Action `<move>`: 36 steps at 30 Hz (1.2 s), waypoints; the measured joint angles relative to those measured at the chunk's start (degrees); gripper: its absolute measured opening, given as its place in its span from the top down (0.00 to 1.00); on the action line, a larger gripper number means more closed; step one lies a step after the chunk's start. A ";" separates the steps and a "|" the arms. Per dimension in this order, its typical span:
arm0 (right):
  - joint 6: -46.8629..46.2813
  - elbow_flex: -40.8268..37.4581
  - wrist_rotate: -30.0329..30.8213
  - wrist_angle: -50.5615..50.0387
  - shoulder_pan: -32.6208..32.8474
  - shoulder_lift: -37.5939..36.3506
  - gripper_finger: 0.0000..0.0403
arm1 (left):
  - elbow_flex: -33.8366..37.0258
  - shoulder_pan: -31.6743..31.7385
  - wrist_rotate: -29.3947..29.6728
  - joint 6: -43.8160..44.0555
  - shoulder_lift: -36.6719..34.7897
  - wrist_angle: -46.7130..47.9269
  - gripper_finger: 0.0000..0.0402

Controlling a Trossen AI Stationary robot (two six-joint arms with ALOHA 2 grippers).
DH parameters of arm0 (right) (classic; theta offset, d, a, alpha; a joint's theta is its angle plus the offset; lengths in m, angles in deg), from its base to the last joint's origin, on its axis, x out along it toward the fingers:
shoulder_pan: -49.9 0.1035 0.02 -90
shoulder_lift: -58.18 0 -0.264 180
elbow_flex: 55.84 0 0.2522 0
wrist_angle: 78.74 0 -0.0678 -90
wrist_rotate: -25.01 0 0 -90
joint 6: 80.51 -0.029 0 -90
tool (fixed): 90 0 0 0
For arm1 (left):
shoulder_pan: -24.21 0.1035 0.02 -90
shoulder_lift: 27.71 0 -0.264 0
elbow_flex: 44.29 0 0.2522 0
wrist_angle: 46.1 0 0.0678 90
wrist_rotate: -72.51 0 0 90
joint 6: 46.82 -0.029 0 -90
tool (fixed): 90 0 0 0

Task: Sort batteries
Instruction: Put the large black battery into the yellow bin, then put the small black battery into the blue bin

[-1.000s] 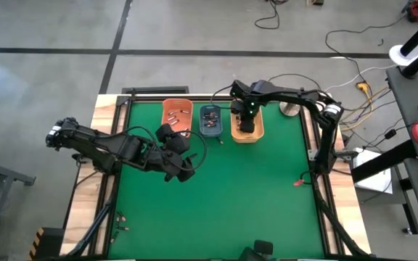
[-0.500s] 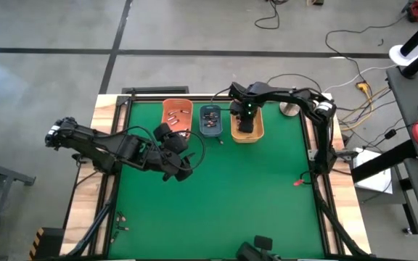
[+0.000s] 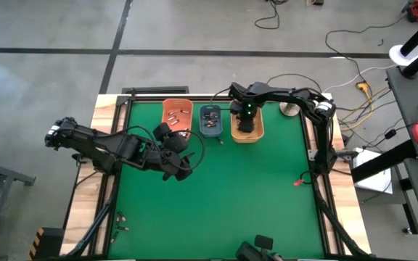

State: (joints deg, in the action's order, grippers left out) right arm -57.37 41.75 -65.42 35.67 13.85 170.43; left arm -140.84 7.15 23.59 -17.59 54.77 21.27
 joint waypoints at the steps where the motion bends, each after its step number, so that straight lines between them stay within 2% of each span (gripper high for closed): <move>1: 0.02 0.00 0.02 0.10 0.00 0.00 0.76 | 0.00 0.00 0.00 0.02 0.00 -0.02 0.34; 13: -0.45 0.97 0.07 -1.02 0.13 -0.59 0.72 | 0.00 0.00 -0.02 0.17 0.00 0.00 0.34; 18: -0.20 3.79 0.21 -1.94 0.86 -3.63 0.68 | 0.00 0.02 -0.02 -0.24 0.00 0.00 0.34; 22: -5.45 6.20 0.04 -1.91 2.75 -7.13 0.63 | 0.00 0.07 -0.02 -0.28 -0.04 0.01 0.34; 26: -10.41 6.42 -4.44 -1.32 7.14 -9.73 0.60 | 0.00 0.09 -0.05 -1.15 -0.66 0.93 0.34; 30: -14.44 5.91 -4.91 -1.25 14.51 -9.92 0.59 | 0.00 0.33 0.12 -1.42 -2.43 2.95 0.34; 33: -18.90 5.36 -3.44 0.85 20.39 -9.92 0.59 | 0.00 0.33 0.20 -1.36 -4.63 3.62 0.34; 36: -26.60 5.01 2.37 4.38 25.25 -9.92 0.61 | 0.14 0.30 0.22 -1.90 -7.15 3.47 0.34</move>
State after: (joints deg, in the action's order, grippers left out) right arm -83.97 46.76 -63.05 40.05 39.10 160.50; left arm -140.69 7.45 23.81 -19.49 47.62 24.74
